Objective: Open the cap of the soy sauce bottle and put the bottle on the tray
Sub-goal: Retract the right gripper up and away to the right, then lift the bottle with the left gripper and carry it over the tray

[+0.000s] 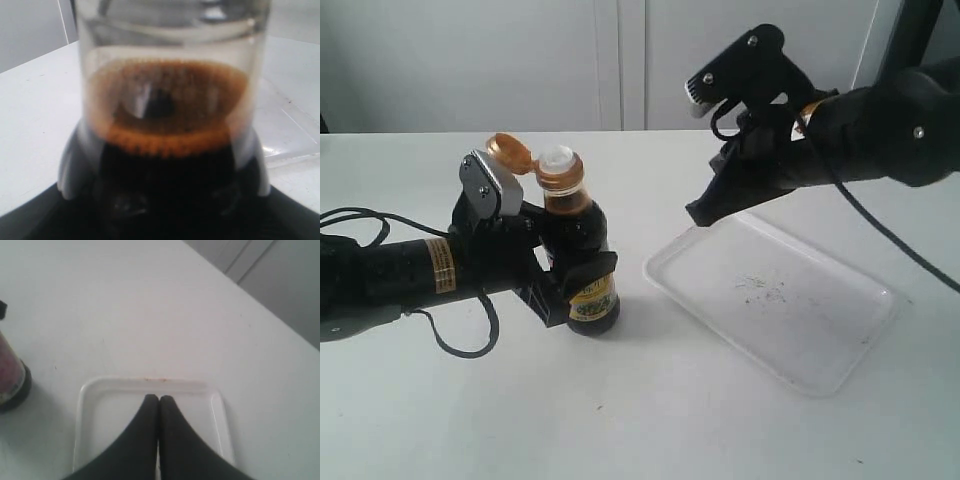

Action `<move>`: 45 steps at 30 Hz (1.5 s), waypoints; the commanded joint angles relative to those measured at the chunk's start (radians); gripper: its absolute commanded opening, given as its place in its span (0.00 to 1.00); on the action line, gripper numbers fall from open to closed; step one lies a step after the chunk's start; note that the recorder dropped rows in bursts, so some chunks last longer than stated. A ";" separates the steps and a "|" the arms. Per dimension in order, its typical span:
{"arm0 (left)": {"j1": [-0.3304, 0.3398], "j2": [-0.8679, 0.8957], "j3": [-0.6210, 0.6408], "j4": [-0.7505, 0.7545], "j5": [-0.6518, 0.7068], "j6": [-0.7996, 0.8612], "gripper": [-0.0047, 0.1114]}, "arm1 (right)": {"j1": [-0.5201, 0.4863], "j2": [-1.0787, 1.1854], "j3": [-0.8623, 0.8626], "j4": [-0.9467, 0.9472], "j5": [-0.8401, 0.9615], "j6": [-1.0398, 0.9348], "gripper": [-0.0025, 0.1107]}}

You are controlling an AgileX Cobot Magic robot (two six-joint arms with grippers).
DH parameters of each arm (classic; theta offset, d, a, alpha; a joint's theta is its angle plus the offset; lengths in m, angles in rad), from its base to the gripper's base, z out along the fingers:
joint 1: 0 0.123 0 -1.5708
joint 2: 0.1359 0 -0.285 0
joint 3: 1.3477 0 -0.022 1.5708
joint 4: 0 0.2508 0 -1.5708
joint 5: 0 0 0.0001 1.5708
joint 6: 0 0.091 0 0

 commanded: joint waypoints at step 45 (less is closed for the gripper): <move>-0.327 0.196 -0.636 -0.151 0.224 -0.226 0.04 | -0.532 0.145 -0.059 0.089 0.182 0.012 0.02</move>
